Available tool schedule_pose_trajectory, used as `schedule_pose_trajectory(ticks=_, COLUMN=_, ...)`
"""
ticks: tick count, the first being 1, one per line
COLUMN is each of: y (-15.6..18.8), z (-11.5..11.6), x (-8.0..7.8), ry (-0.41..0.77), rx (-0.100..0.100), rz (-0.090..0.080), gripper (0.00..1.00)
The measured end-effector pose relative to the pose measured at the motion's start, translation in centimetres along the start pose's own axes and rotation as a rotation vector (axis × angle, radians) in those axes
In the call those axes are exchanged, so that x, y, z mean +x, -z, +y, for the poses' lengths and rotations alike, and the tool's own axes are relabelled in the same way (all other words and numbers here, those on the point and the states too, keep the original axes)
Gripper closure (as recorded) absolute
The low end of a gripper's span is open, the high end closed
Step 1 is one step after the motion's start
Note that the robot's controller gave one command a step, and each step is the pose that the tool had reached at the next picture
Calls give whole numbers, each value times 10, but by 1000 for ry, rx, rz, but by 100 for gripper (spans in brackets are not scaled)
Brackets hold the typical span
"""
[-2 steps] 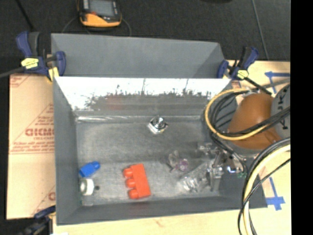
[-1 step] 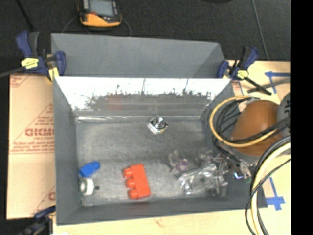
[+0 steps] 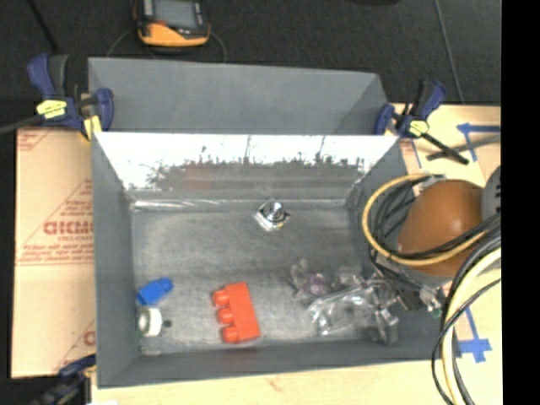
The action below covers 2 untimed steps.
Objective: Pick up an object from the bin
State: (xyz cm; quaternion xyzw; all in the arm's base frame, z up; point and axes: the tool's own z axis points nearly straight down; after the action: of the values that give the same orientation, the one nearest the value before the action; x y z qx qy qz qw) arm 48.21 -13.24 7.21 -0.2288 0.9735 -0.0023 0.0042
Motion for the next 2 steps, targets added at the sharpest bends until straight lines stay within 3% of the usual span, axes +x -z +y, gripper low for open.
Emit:
schedule_pose_trajectory(ticks=1, y=0, z=0, x=0, ry=1, rx=0, rz=0, gripper=100)
schedule_pose_trajectory(ticks=2, y=97, z=5, x=1, ry=24, rx=-1, rz=1, gripper=100)
